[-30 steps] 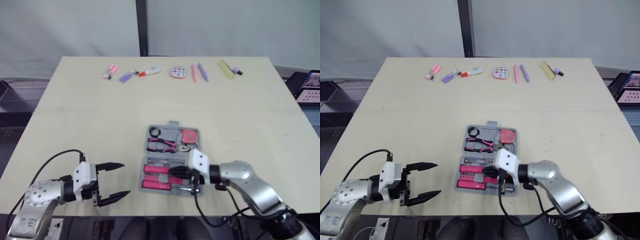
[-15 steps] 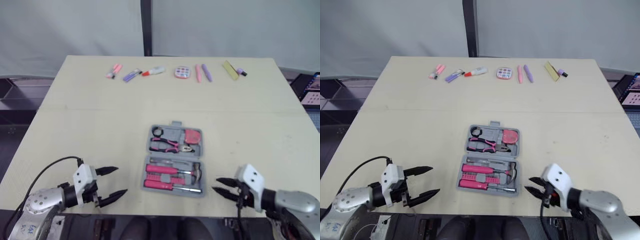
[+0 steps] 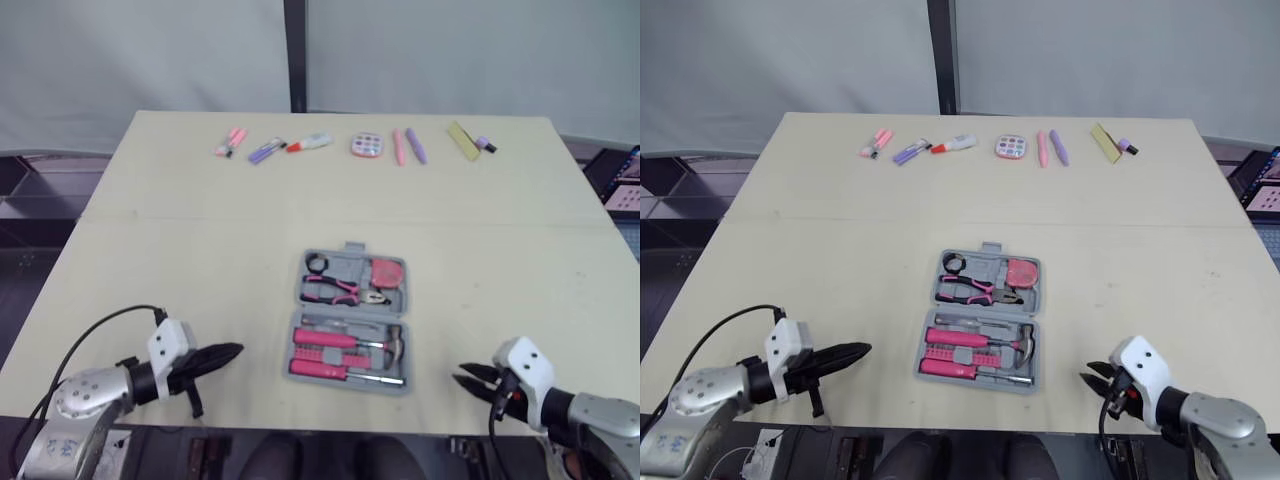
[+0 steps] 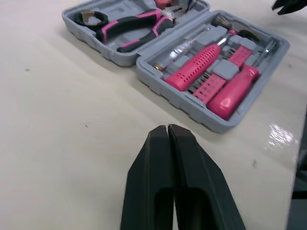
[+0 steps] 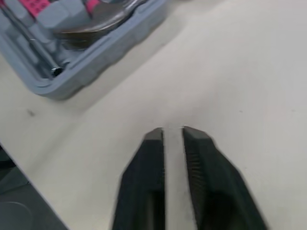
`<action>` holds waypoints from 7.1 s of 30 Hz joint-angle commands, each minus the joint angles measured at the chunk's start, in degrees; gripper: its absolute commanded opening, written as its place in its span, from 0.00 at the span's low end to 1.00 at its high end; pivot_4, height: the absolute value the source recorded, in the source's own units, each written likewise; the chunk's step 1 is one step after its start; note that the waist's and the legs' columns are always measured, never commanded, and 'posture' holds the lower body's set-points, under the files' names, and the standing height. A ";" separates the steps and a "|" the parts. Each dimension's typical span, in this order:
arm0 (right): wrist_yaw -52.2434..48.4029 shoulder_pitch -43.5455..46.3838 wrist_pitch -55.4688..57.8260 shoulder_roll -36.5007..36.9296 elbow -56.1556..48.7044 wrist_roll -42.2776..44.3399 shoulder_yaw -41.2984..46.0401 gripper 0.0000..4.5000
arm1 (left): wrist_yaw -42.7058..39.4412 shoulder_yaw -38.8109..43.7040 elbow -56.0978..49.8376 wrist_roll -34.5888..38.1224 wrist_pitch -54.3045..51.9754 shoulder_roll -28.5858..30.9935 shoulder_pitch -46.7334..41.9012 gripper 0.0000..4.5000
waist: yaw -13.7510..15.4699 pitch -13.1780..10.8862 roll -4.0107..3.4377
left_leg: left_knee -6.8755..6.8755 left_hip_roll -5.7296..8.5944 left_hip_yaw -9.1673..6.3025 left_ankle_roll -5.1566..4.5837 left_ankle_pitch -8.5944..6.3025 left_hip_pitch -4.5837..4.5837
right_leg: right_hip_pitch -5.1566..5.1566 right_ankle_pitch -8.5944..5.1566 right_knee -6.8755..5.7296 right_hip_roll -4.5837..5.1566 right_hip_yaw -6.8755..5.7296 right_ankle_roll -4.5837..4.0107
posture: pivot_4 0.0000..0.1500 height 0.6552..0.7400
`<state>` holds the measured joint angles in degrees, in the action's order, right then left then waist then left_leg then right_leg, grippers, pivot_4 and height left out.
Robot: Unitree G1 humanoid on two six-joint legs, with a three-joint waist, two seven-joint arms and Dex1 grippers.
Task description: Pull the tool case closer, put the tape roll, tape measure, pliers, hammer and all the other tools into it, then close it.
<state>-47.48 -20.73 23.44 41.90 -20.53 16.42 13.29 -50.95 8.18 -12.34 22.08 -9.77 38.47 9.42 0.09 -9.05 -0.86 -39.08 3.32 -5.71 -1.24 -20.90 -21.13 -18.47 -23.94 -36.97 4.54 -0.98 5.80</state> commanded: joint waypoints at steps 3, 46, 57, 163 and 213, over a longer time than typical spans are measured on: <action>1.66 4.56 -2.06 -0.80 4.04 -1.43 -1.33 0.01 | 2.08 -1.99 2.20 -2.10 -1.14 -1.17 -5.70 0.00 | -0.10 0.00 -0.01 | 0.00 0.00 0.00 0.00 0.00 0.00 | -0.03 0.00 -0.06 -0.02 -0.03 0.00 | 1.00 0.69; 2.92 31.98 6.38 -6.01 14.78 -7.16 -19.75 0.01 | 5.32 -20.45 29.47 -19.84 2.93 -15.56 -28.88 0.00 | 0.00 0.05 0.00 | -0.16 0.14 -0.05 0.01 0.01 0.00 | -0.42 0.01 -0.99 0.07 -0.18 0.02 | 1.00 0.69; 1.30 30.60 7.66 -4.94 11.63 -7.18 -20.69 0.01 | 3.45 -21.38 23.27 -18.59 0.51 -15.03 -25.04 0.00 | -0.13 0.07 -0.02 | -0.15 0.14 -0.06 0.01 0.01 0.00 | -0.42 0.01 -0.99 0.06 -0.16 0.02 | 1.00 0.69; -3.79 46.10 29.12 -5.68 31.68 15.62 -6.95 0.99 | -7.95 -23.14 -0.70 -11.02 10.12 -6.43 -4.88 0.00 | -0.23 0.00 -0.09 | -0.06 0.04 0.01 0.00 0.01 -0.05 | -0.24 0.01 -0.49 0.01 -0.06 0.01 | 1.00 0.69; -14.98 38.28 42.53 4.57 -0.14 30.13 -6.42 0.99 | -1.81 -21.46 2.27 -14.49 11.88 -3.97 -3.05 0.00 | -0.23 0.01 -0.16 | -0.03 -0.02 0.03 0.01 0.01 -0.09 | -0.40 0.01 -0.62 0.02 -0.02 0.01 | 1.00 0.69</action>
<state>-59.97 19.94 65.24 44.50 -14.44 43.05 6.11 -54.14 -15.67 -6.82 6.68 4.38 32.96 4.75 -0.15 -9.03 -1.03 -39.11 3.29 -5.67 -1.23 -20.89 -21.24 -18.85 -23.93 -37.52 4.55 -1.00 5.81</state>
